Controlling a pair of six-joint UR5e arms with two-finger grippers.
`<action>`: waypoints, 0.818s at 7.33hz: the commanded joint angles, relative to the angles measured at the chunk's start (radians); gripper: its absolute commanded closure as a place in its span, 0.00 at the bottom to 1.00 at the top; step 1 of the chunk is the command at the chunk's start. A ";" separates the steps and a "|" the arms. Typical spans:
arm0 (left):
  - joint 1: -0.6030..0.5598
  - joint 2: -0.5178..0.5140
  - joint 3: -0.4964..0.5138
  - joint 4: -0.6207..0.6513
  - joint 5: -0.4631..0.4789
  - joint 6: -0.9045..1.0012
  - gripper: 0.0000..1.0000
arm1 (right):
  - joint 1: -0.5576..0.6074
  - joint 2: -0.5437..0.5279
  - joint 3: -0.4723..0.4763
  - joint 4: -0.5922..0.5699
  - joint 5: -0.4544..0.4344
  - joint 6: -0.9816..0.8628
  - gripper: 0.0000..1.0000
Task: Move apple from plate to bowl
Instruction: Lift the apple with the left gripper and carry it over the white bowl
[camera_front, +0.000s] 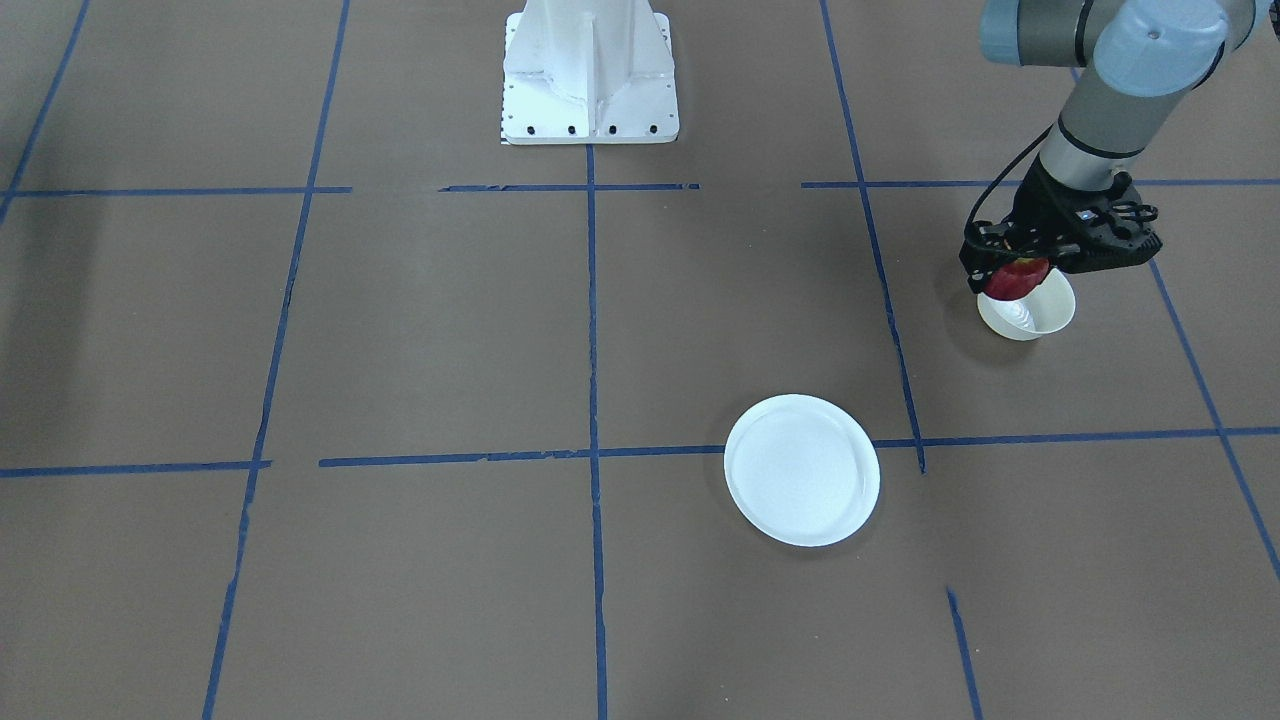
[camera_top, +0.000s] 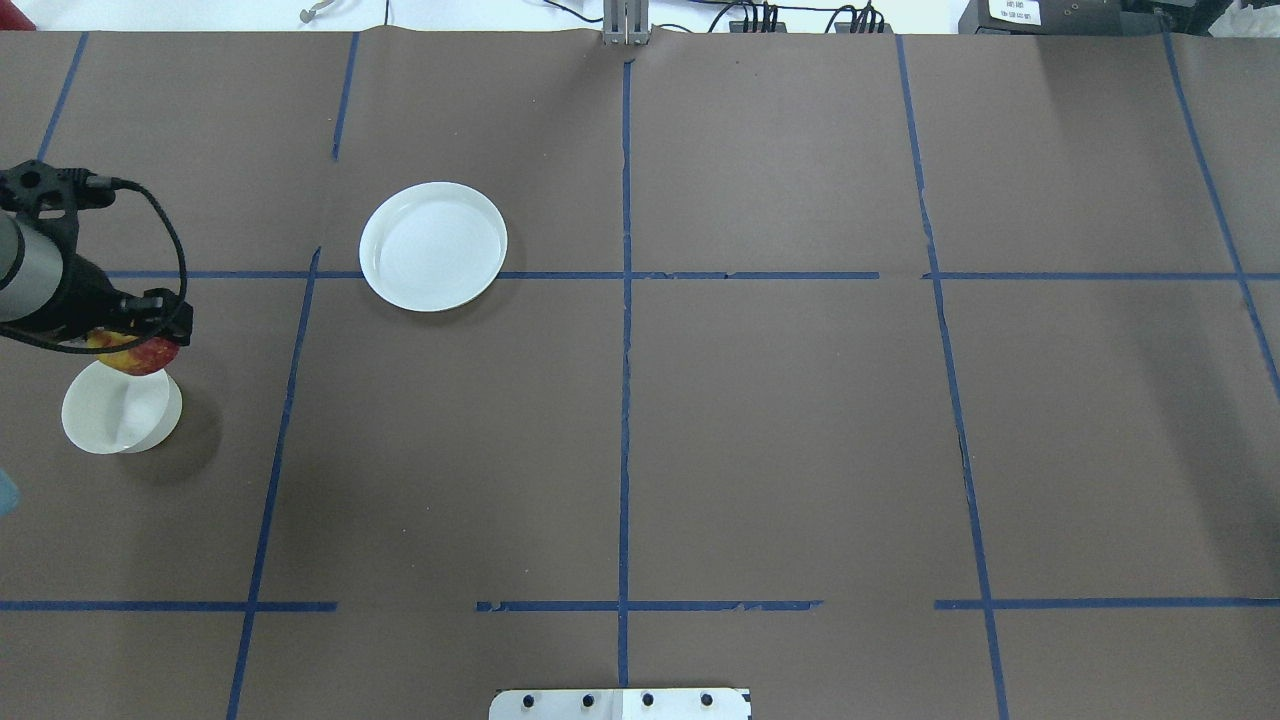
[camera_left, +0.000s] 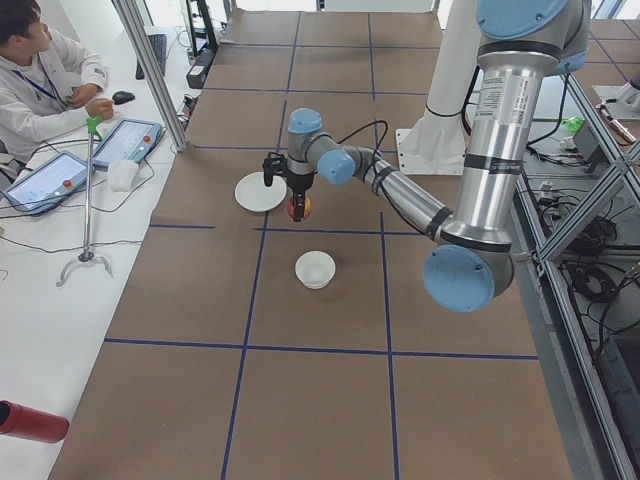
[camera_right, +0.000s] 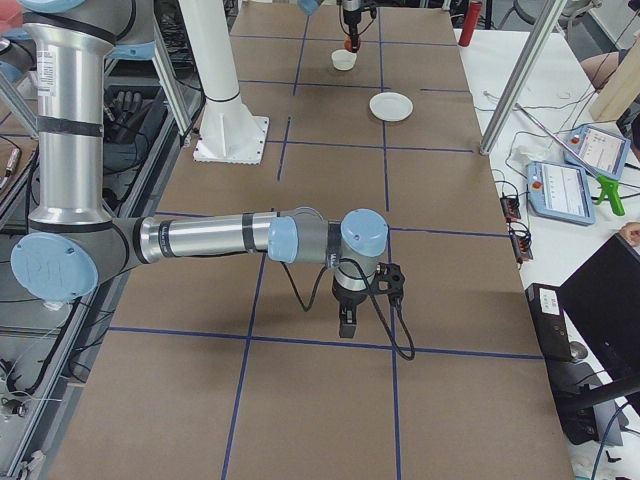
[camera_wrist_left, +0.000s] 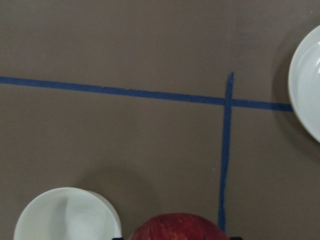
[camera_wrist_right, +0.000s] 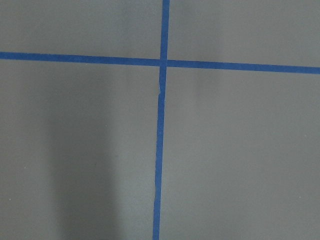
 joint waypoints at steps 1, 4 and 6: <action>0.010 0.100 0.190 -0.308 0.001 -0.031 1.00 | 0.000 0.000 -0.001 0.000 0.000 0.000 0.00; 0.064 0.087 0.235 -0.359 0.001 -0.076 1.00 | 0.000 0.000 -0.001 0.000 0.000 0.000 0.00; 0.067 0.090 0.244 -0.362 0.001 -0.070 0.09 | 0.000 0.000 -0.001 0.000 0.000 0.000 0.00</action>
